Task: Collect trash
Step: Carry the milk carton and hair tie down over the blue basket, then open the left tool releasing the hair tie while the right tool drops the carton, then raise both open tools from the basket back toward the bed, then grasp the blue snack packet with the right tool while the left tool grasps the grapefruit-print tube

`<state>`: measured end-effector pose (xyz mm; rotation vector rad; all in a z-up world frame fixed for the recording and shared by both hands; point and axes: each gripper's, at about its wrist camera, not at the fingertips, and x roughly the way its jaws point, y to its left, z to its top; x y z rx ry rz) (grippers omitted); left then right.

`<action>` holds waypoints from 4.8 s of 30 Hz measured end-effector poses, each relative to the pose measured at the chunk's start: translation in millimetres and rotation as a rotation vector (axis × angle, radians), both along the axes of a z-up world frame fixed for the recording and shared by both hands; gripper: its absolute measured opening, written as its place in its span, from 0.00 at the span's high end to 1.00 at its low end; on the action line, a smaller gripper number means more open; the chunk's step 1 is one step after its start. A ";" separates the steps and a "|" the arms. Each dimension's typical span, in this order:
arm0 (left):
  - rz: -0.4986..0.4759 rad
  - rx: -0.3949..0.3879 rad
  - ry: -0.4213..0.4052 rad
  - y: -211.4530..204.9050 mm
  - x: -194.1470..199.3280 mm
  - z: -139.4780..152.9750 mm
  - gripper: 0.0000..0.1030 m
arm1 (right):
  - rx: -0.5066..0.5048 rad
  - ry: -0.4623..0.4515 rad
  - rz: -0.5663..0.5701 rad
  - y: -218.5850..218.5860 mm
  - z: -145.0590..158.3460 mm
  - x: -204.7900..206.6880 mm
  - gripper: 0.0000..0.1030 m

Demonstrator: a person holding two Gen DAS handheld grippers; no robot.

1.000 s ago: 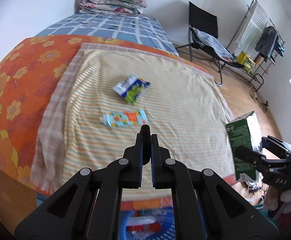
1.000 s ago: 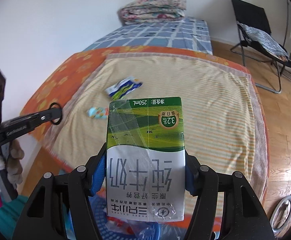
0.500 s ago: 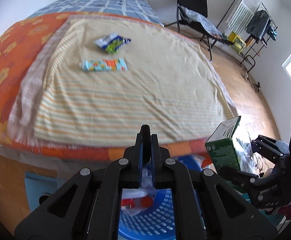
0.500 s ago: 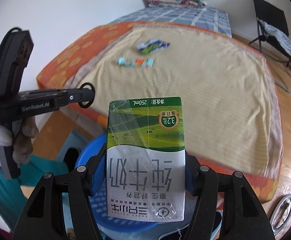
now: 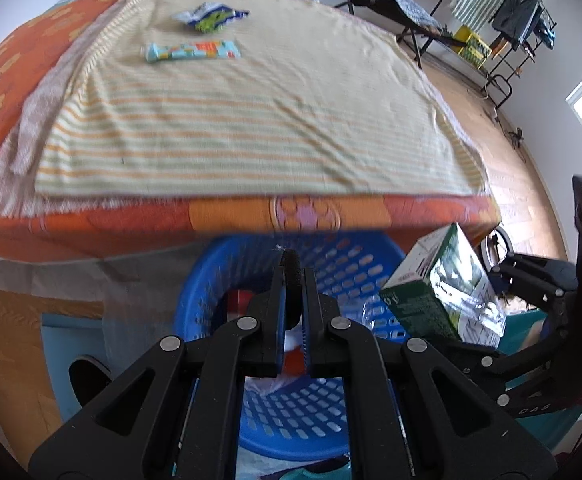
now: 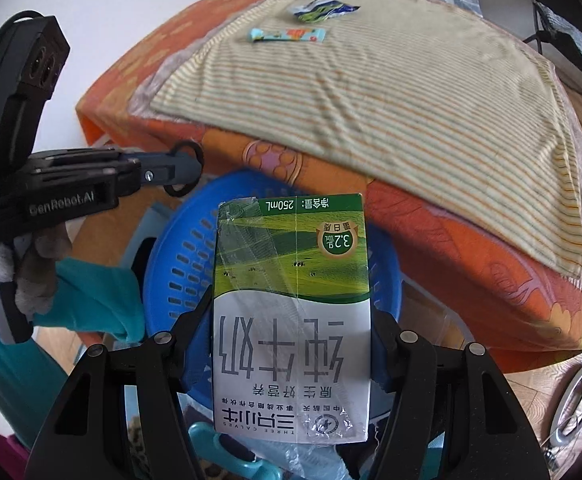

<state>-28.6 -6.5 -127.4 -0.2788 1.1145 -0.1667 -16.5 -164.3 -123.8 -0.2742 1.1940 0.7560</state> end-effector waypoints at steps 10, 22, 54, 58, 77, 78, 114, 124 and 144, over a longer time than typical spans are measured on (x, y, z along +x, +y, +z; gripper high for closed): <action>-0.034 0.031 0.096 -12.5 -15.2 -34.3 0.96 | -0.066 0.043 0.059 14.8 -21.7 -13.8 0.39; -0.024 0.042 0.127 -9.5 -13.1 -41.4 0.94 | -0.096 0.079 0.047 21.2 -27.0 -10.5 0.39; 0.023 0.027 0.097 -1.9 -7.9 -28.2 0.62 | -0.062 0.005 -0.033 12.0 -4.9 3.6 0.35; 0.027 0.022 0.084 0.2 -3.1 -21.7 0.62 | -0.041 -0.020 -0.050 10.5 5.9 7.9 0.35; 0.053 0.035 -0.057 32.0 56.7 42.4 0.62 | 0.084 -0.186 -0.133 2.7 60.1 55.8 0.35; 0.052 0.038 -0.058 34.3 61.3 44.1 0.62 | 0.093 -0.191 -0.139 2.2 63.1 60.4 0.35; 0.085 -0.018 0.025 118.6 259.5 -9.1 0.62 | 0.277 -0.113 -0.321 39.1 103.2 206.5 0.35; 0.000 -0.077 0.076 114.5 242.1 -12.9 0.62 | 0.354 0.013 -0.370 56.8 87.2 251.8 0.35; -0.142 0.190 0.007 75.9 206.6 -13.2 0.60 | 0.432 0.266 -0.502 117.2 7.2 318.2 0.36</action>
